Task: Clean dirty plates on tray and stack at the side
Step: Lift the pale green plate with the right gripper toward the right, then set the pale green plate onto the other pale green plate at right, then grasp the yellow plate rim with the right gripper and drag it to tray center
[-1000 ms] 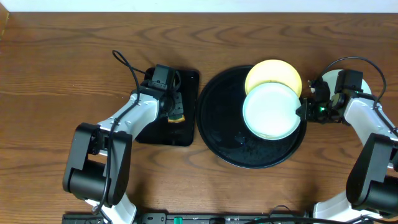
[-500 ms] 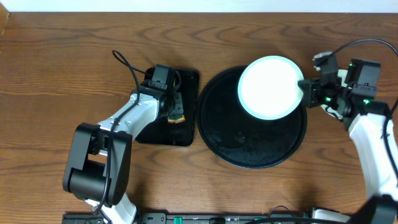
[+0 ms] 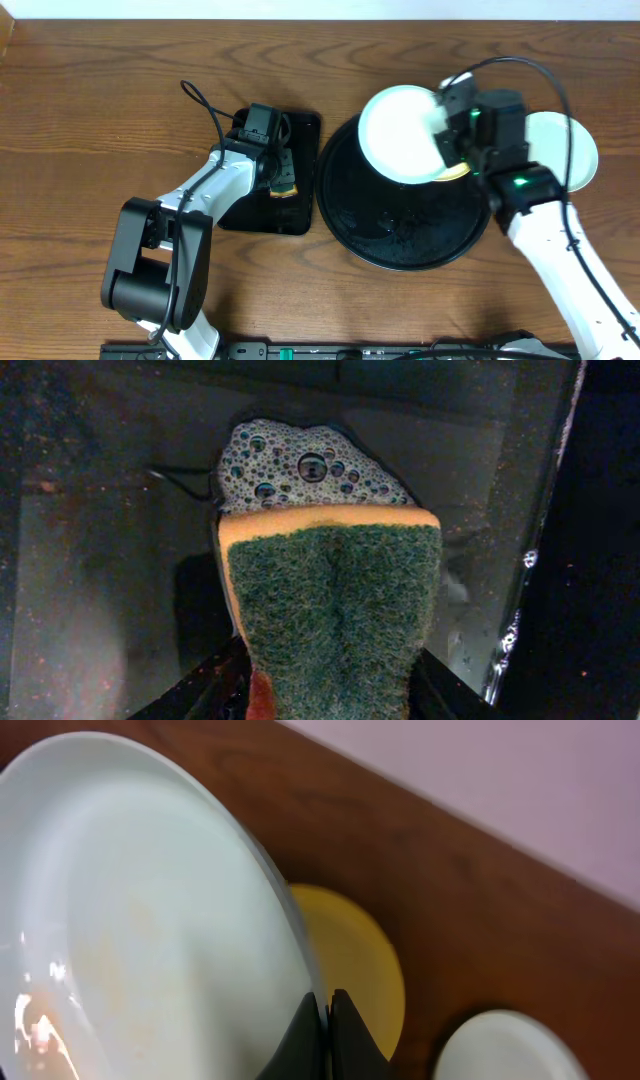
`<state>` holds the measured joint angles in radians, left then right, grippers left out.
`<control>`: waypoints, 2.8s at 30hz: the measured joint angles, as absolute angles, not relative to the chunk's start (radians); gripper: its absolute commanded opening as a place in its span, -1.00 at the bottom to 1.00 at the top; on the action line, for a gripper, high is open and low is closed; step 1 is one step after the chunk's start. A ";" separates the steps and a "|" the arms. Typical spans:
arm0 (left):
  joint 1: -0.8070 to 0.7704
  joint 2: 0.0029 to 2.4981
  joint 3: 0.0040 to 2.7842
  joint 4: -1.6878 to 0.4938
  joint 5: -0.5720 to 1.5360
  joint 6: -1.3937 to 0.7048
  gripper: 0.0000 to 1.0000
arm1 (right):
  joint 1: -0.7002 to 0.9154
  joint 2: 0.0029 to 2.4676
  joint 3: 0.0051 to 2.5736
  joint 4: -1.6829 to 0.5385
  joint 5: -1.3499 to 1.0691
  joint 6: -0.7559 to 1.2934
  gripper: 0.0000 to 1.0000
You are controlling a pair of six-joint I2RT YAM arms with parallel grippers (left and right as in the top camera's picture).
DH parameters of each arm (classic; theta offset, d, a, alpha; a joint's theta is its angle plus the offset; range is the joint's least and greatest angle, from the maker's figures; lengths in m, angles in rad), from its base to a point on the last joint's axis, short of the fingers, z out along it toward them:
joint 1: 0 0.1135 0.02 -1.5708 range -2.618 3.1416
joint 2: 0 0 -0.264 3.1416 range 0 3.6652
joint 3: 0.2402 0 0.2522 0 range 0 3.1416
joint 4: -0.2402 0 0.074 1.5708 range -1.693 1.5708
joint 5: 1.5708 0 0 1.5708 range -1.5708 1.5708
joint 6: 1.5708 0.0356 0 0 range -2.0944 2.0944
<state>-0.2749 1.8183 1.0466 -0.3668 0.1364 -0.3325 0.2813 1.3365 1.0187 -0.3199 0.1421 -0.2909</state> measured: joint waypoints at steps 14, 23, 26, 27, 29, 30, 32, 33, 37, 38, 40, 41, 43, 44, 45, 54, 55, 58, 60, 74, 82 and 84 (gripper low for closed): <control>-0.274 1.818 1.047 -0.367 0.137 -0.332 -0.04 | 0.407 1.336 1.019 -0.260 0.337 -0.330 -0.98; -0.274 1.819 1.047 -0.367 0.137 -0.332 -0.04 | 0.363 1.337 1.019 -0.252 0.364 -0.226 -0.98; -0.275 1.819 1.047 -0.367 0.137 -0.332 -0.04 | 0.299 1.344 1.019 -0.273 0.368 -0.122 -0.98; -0.274 1.819 1.047 -0.367 0.136 -0.332 -0.04 | 0.271 1.351 1.019 -0.281 0.368 -0.081 -0.98; -0.274 1.819 1.047 -0.366 0.137 -0.332 -0.03 | 0.210 1.369 1.019 -0.297 0.364 0.000 -0.98; -0.275 1.819 1.047 -0.367 0.137 -0.332 -0.04 | 0.175 1.382 1.019 -0.303 0.358 0.043 -0.98; -0.274 1.819 1.047 -0.367 0.136 -0.332 -0.04 | 0.110 1.406 1.019 -0.307 0.345 0.119 -0.98; -0.274 1.819 1.047 -0.367 0.136 -0.332 -0.04 | 0.072 1.420 1.019 -0.309 0.335 0.160 -0.98; -0.274 1.819 1.047 -0.367 0.136 -0.332 -0.04 | -0.044 1.460 1.019 -0.310 0.304 0.293 -0.98; -0.274 1.819 1.047 -0.367 0.136 -0.332 -0.04 | -0.077 1.468 1.019 -0.310 0.297 0.327 -0.98; -0.274 1.819 1.047 -0.367 0.136 -0.332 -0.04 | -0.132 1.481 1.019 -0.310 0.287 0.384 -0.98; -0.274 1.819 1.047 -0.367 0.136 -0.332 -0.04 | -0.163 1.487 1.019 -0.310 0.283 0.413 -0.98; -0.275 1.819 1.047 -0.367 0.136 -0.332 -0.04 | -0.217 1.498 1.019 -0.310 0.279 0.463 -0.98; -0.275 1.819 1.047 -0.367 0.136 -0.332 -0.04 | -0.240 1.503 1.019 -0.310 0.278 0.482 -0.98; -0.274 1.819 1.047 -0.367 0.136 -0.332 -0.04 | -0.265 1.512 1.019 -0.310 0.274 0.501 -0.97; -0.274 1.819 1.047 -0.367 0.136 -0.332 -0.04 | -0.400 1.576 1.019 -0.308 0.247 0.583 -0.70; -0.275 1.819 1.047 -0.367 0.136 -0.332 -0.04 | -0.404 1.578 1.019 -0.306 0.244 0.587 -0.56; -0.275 1.819 1.047 -0.367 0.136 -0.332 -0.03 | -0.410 1.581 1.019 -0.295 0.229 0.595 -0.31; -0.275 1.819 1.047 -0.367 0.136 -0.332 -0.04 | -0.410 1.581 1.019 -0.290 0.198 0.583 -0.31; -0.274 1.819 1.047 -0.367 0.136 -0.332 -0.04 | -0.301 1.622 1.019 -0.363 -0.300 0.246 -0.07; -0.275 1.819 1.047 -0.367 0.136 -0.332 -0.04 | -0.200 1.750 1.019 -0.284 -0.368 0.117 -0.06; -0.275 1.819 1.047 -0.367 0.136 -0.332 -0.04 | -0.194 1.780 1.019 -0.234 -0.368 0.113 -0.07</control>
